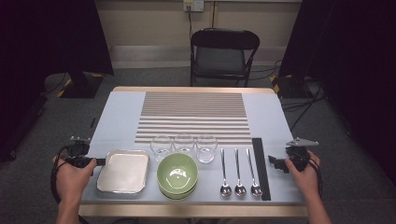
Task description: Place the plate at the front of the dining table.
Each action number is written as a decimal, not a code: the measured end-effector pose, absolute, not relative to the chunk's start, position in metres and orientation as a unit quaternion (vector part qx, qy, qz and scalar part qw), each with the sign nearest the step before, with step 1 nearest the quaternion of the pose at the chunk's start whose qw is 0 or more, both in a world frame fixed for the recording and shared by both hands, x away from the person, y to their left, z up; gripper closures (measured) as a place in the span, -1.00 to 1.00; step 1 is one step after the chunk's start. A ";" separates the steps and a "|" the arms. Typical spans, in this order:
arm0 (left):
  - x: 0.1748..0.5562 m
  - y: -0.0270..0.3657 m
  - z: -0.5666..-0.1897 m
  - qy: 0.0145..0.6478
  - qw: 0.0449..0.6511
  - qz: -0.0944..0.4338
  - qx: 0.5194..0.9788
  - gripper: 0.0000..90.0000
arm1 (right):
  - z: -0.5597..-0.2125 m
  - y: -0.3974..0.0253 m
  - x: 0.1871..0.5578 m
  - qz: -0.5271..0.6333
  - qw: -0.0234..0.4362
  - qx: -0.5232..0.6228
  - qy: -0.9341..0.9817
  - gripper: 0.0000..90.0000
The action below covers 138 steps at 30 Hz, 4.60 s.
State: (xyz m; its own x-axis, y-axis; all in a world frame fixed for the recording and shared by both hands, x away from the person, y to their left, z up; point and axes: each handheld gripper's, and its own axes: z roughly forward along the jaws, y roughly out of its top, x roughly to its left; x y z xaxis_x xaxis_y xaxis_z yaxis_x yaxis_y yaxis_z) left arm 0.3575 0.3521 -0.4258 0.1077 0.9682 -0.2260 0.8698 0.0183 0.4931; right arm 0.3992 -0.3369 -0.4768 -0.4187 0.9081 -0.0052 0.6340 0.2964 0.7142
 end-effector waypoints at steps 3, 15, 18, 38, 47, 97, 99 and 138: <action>0.358 0.353 -0.425 0.663 0.269 0.090 0.693 0.96 | -0.477 -0.337 0.399 0.325 0.211 0.497 0.777 -0.74; 0.357 0.354 -0.422 0.665 0.286 0.083 0.685 1.00 | -0.477 -0.337 0.399 0.325 0.211 0.496 0.777 -0.74; 0.357 0.353 -0.421 0.663 0.274 0.096 0.690 1.00 | -0.477 -0.337 0.399 0.325 0.211 0.497 0.777 -0.74; 0.361 0.358 -0.426 0.680 0.274 0.067 0.677 0.97 | -0.477 -0.337 0.399 0.325 0.211 0.496 0.777 -0.74; 0.361 0.362 -0.427 0.692 0.292 0.051 0.659 0.98 | -0.477 -0.337 0.399 0.325 0.211 0.497 0.777 -0.74; 0.352 0.364 -0.423 0.687 0.277 0.073 0.667 0.89 | -0.477 -0.337 0.399 0.325 0.211 0.496 0.777 -0.74; 0.353 0.363 -0.424 0.687 0.271 0.071 0.670 0.86 | -0.477 -0.337 0.399 0.325 0.211 0.496 0.777 -0.74; 0.337 0.382 -0.418 0.710 0.312 0.049 0.629 0.98 | -0.477 -0.337 0.399 0.325 0.211 0.497 0.776 -0.74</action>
